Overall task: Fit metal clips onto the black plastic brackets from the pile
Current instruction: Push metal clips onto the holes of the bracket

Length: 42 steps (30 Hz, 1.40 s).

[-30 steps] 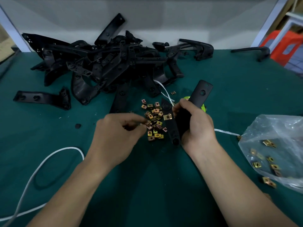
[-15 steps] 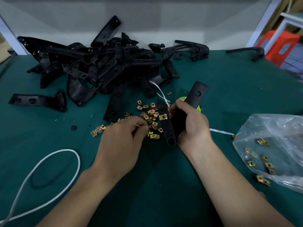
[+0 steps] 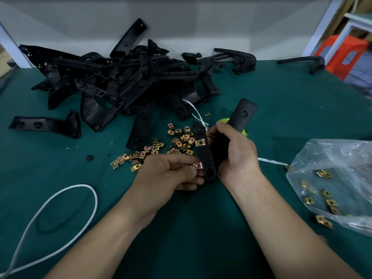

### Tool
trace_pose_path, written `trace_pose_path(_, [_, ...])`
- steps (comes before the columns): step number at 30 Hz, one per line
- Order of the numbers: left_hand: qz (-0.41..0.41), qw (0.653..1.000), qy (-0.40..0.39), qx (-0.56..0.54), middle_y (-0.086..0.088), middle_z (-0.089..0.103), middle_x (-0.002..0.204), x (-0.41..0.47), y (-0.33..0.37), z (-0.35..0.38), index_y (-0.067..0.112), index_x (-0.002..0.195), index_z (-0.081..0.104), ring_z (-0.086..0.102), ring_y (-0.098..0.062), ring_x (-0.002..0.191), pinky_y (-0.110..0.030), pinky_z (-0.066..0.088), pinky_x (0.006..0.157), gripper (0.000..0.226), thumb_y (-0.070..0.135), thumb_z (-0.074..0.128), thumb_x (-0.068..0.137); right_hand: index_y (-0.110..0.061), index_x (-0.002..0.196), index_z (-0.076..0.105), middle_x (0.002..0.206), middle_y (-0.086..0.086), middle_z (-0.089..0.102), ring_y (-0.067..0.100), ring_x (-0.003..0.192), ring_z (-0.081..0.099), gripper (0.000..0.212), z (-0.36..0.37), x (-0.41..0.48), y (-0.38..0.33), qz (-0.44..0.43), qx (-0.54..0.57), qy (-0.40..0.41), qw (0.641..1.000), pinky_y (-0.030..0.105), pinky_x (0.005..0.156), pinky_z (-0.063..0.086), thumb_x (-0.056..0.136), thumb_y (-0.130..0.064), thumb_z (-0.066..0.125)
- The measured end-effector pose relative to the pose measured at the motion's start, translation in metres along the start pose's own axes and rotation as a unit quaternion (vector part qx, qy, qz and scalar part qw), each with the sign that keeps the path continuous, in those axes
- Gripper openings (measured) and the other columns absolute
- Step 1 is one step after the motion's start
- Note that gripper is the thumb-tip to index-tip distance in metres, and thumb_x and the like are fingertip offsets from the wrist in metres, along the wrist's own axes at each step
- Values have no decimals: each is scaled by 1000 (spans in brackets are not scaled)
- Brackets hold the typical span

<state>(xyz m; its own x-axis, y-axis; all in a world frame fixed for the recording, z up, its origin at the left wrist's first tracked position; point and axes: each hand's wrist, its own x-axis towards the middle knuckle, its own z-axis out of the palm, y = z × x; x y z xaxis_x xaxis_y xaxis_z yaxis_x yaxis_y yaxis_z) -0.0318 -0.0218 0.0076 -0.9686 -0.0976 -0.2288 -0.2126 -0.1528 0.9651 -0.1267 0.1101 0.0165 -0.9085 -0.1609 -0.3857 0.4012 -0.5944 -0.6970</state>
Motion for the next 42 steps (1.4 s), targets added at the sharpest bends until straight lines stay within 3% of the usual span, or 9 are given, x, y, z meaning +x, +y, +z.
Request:
trace_pose_path(4, [-1, 1000, 1, -15, -17, 77, 87, -1, 3, 1, 8, 94, 80, 74, -22, 75, -24, 59, 65, 12, 5, 68, 92, -11, 55, 66, 59, 7, 63, 17, 48, 58, 36, -1, 2, 1, -4, 3, -3, 1000, 26, 50, 52, 91, -11, 66])
trace_pose_path(7, [0, 1000, 15, -19, -19, 75, 81, -2, 4, 3, 11, 81, 80, 73, -25, 69, -26, 59, 61, 22, 16, 64, 96, -14, 47, 68, 57, 6, 64, 16, 47, 59, 45, -1, 2, 1, -10, 9, -7, 1000, 24, 48, 51, 91, -10, 66])
trace_pose_path(17, [4, 1000, 0, 24, -19, 76, 77, -7, 4, 8, 10, 75, 78, 72, -24, 62, -25, 58, 58, 29, 20, 63, 98, -15, 48, 68, 57, 5, 64, 16, 47, 59, 43, 1, 0, 2, -22, 2, 2, 1000, 25, 49, 52, 90, -10, 67])
trace_pose_path(22, [45, 996, -1, 80, -12, 76, 73, -7, 4, 7, 13, 79, 79, 73, -23, 61, -25, 58, 57, 25, 18, 63, 98, -6, 77, 63, 60, 6, 62, 16, 50, 59, 15, 2, -4, 1, -31, -18, 5, 999, 26, 49, 51, 90, -11, 68])
trace_pose_path(27, [104, 977, 14, 184, -2, 76, 68, -8, 4, 3, 21, 71, 79, 73, -19, 59, -26, 58, 56, 27, 19, 67, 96, -5, 92, 59, 61, 7, 62, 18, 49, 57, 12, 3, -6, 3, -53, -46, -3, 998, 25, 49, 50, 90, -11, 68])
trace_pose_path(32, [119, 972, 41, 196, 1, 75, 65, -12, 1, 7, 22, 73, 79, 72, -17, 56, -22, 56, 55, 24, 21, 69, 94, -8, 79, 58, 58, 6, 61, 18, 49, 57, 14, 2, -6, 6, -90, -63, 1, 994, 26, 49, 49, 91, -9, 67])
trace_pose_path(37, [116, 965, 23, 235, 1, 73, 62, -12, 4, 8, 15, 65, 74, 71, -15, 53, -20, 54, 54, 31, 16, 67, 96, -18, 53, 64, 56, 7, 59, 16, 48, 55, 38, 4, -8, 12, -92, -93, -25, 991, 25, 46, 47, 89, -7, 66])
trace_pose_path(42, [109, 969, 18, 223, -2, 72, 59, -12, 4, 6, 14, 60, 71, 69, -17, 50, -20, 52, 51, 35, 17, 69, 95, -21, 51, 67, 57, 6, 60, 16, 50, 56, 40, 4, -11, 15, -94, -109, -33, 989, 28, 49, 49, 90, -10, 66])
